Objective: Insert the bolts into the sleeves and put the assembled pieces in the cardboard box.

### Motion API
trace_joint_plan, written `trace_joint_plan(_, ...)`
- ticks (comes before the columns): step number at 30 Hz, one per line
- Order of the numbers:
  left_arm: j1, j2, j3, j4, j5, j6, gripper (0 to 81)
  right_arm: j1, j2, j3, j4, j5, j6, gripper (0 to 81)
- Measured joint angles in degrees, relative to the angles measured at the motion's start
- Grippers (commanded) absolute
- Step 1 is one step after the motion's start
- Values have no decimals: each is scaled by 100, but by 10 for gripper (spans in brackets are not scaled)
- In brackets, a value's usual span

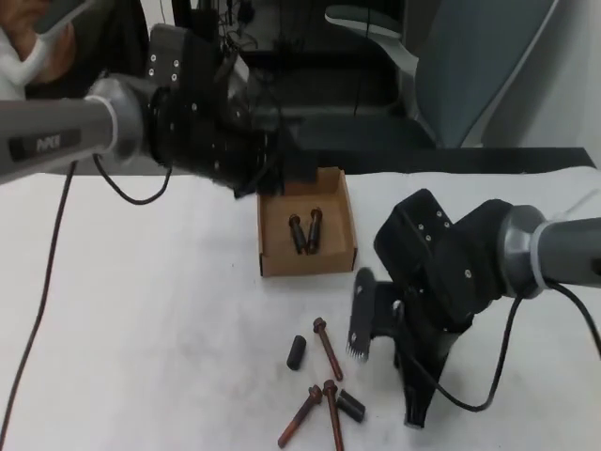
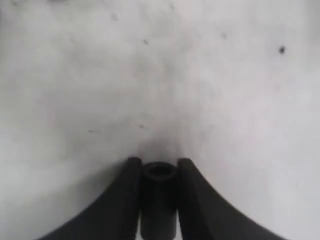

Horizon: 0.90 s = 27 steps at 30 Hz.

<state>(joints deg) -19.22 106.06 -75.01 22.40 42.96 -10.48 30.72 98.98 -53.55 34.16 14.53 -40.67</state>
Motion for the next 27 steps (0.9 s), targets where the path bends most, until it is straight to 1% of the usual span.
trace_joint_plan(3, -207, -223, 0, 1095, -394, 299, 700, -92, -349, 82, 259, 52, 1005, 6)
trace_joint_plan(6, -551, -392, 0, 1774, -981, 272, 700, -92, -921, 92, 303, -169, 1792, 6)
trace_joint_plan(9, -992, -439, 0, 1974, -1514, -242, 700, -92, -1612, 92, 303, -434, 2493, 6)
trace_joint_plan(11, -1324, -439, 0, 2026, -1889, -613, 700, -92, -1986, 92, 382, -543, 2769, 6)
trace_joint_plan(14, -1774, -439, 0, 2049, -2820, -1088, 700, -92, -2489, 92, 626, -618, 3053, 6)
trace_joint_plan(15, -1913, -439, 0, 2049, -3173, -1184, 683, -92, -2657, 92, 738, -676, 3139, 6)
trace_joint_plan(16, -2029, -439, 0, 2029, -3484, -1245, 647, -92, -2832, 92, 867, -727, 3236, 6)
trace_joint_plan(18, -2165, -439, 0, 1959, -3859, -1331, 550, -92, -3173, 65, 1091, -869, 3406, 6)
trace_joint_plan(19, -2207, -439, 0, 1917, -3974, -1392, 515, -92, -3342, 53, 1194, -932, 3482, 6)
trace_joint_plan(20, -2230, -418, 0, 1879, -4053, -1450, 507, -92, -3513, 53, 1261, -980, 3540, 6)
trace_joint_plan(23, -2242, -239, 0, 1873, -4115, -1593, 519, -92, -3960, 34, 1304, -1023, 3622, 6)
trace_joint_plan(27, -2238, 189, 0, 1884, -3830, -1900, 519, -92, -4474, -20, 1304, -1019, 3645, 6)
